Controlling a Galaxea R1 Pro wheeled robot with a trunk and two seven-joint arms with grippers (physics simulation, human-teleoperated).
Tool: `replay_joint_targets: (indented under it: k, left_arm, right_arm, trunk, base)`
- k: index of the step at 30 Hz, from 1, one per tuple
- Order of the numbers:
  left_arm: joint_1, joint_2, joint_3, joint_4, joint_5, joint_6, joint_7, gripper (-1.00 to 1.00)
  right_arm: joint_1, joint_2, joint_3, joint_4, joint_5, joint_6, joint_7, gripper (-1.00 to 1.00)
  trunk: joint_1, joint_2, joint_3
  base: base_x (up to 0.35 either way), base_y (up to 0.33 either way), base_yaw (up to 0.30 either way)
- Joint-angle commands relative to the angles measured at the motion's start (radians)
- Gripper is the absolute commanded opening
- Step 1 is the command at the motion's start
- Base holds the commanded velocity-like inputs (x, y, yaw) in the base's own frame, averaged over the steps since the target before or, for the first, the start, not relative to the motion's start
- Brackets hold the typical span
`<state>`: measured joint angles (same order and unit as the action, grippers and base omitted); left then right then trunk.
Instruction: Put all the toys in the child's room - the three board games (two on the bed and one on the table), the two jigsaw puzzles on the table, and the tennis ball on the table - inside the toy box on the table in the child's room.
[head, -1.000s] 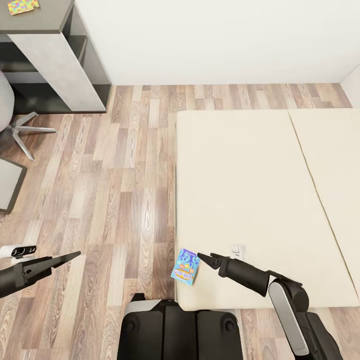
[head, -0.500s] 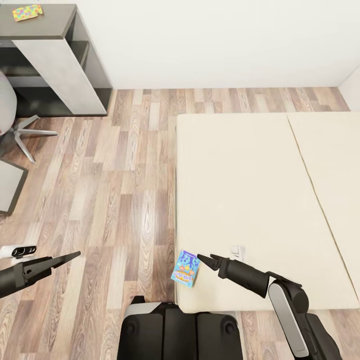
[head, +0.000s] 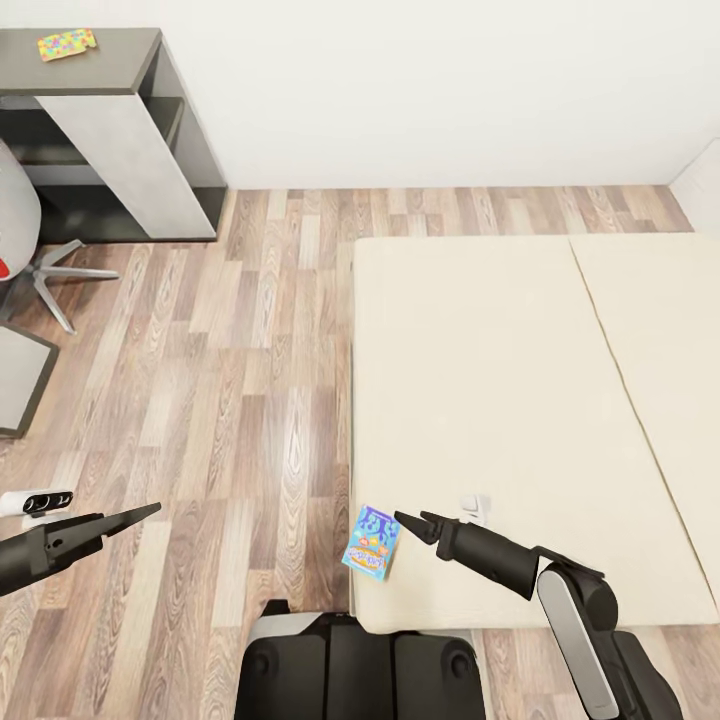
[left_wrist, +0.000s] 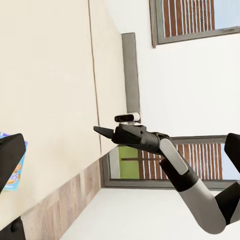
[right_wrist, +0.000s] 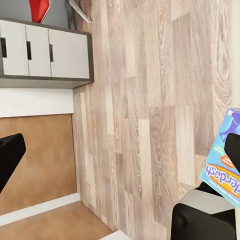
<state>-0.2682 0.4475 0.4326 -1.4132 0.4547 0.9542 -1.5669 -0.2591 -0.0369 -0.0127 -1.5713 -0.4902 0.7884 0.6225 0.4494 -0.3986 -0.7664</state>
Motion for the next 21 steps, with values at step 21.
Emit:
replay_joint_targets:
  k: [21]
  left_arm:
    - [0.0,0.001,0.001,0.0,-0.001,0.011,-0.004,1.0]
  right_arm:
    - [0.001,0.002,0.0,-0.001,-0.002,-0.021,0.002,1.0]
  trunk:
    - [0.001,-0.001,0.034]
  base:
    - [0.0,0.0,0.0]
